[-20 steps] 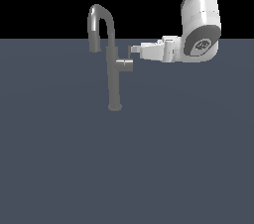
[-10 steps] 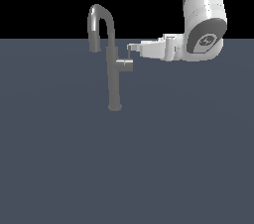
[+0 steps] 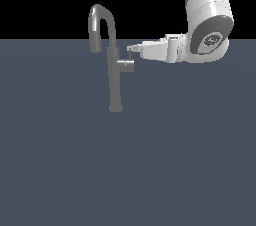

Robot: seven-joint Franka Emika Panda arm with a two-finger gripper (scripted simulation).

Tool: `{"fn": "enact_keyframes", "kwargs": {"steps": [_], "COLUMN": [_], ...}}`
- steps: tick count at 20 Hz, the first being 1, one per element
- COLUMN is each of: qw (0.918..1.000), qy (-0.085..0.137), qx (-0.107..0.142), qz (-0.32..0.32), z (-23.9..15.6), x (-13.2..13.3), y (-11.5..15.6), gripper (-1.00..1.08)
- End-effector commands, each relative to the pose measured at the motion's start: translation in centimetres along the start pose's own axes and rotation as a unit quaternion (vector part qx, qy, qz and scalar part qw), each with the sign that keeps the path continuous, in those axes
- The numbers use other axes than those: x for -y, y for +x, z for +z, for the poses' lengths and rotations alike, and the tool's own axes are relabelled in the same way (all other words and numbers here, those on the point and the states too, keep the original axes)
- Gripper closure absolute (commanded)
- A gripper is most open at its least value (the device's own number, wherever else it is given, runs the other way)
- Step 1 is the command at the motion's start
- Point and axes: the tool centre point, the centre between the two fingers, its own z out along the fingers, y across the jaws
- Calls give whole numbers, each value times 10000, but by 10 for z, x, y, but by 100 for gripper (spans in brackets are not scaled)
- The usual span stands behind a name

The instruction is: Turn on the faucet by rotating a designated handle.

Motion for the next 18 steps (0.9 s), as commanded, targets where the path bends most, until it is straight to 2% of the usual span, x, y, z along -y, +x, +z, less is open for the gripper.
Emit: {"fn": "enact_keyframes", "kwargs": {"steps": [1,4,5,15,17,18], "qw": [10000,10000,10000,10000,10000,10000], "qy": [-41,-44,-12,-43,-28,-30], "qx": [16,18,5,17,15,15], "qz": [18,17,-21,15,-75,-62], "z": [0,0,0,0,-1,-1], "x": [-11,-17,-11,-46,-39,-42], "y": [-1,-1,-3,15,5,10], "gripper": [108,108,108,108,108,108]}}
